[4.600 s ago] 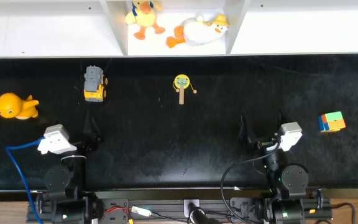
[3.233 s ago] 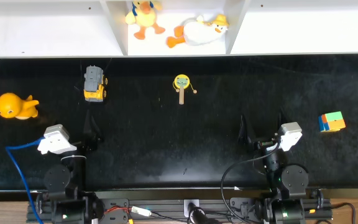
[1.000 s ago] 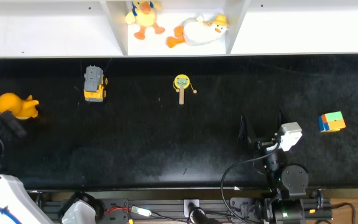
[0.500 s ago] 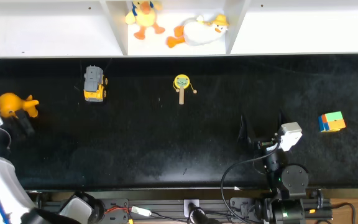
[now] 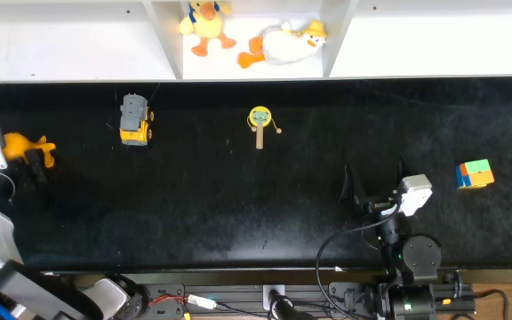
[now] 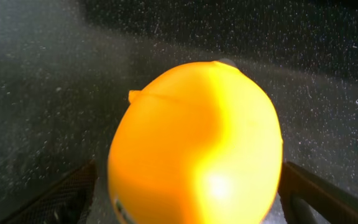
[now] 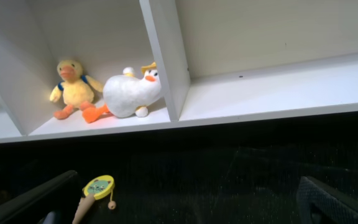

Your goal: Store Toys

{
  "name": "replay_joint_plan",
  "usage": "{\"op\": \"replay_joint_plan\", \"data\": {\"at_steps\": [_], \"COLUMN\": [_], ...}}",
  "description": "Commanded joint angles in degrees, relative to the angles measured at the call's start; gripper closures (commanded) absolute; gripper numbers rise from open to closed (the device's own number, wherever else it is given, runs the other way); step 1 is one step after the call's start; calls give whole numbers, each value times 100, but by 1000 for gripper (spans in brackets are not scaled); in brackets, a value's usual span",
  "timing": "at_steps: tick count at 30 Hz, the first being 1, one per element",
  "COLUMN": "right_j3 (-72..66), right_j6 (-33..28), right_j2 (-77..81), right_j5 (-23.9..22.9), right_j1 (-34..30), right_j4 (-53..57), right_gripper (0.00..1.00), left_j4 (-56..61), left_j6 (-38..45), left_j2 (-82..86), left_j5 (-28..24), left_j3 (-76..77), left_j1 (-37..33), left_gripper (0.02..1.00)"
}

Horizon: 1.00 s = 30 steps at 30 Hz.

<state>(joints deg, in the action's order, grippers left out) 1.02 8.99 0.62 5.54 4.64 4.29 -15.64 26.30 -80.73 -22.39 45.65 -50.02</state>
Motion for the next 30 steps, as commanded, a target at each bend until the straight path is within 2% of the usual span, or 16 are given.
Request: {"op": "replay_joint_plan", "data": {"at_steps": [1, 5, 7, 11, 14, 19, 30], "right_j3": [-74, -74, -74, -74, -74, -74, -74], "right_j6": [22, 22, 22, 22, 22, 22, 22], "right_j2": [-42, -42, -42, -42, -42, -42, -42], "right_j5": [-33, -33, -33, -33, -33, -33, -33], "right_j1": [31, 31, 31, 31, 31, 31, 31], "right_j4": [-24, -24, -24, -26, -24, -24, -24], "right_gripper": [5, 7, 5, 3, 5, 5, 3], "left_j4": [216, 433, 487, 490, 496, 514, 933], "left_j6": [221, 221, 221, 223, 223, 195, -1132], "left_j2": [-68, -68, -70, -81, -142, -201, 122], "left_j5": [-334, -374, -374, -402, -555, -612, -599], "left_j3": [-70, -70, -70, -70, -70, -70, 389], "left_j1": [-50, -57, -70, -140, -205, -216, -35], "left_gripper": [134, 233, 336, 476, 533, 557, 621]}}
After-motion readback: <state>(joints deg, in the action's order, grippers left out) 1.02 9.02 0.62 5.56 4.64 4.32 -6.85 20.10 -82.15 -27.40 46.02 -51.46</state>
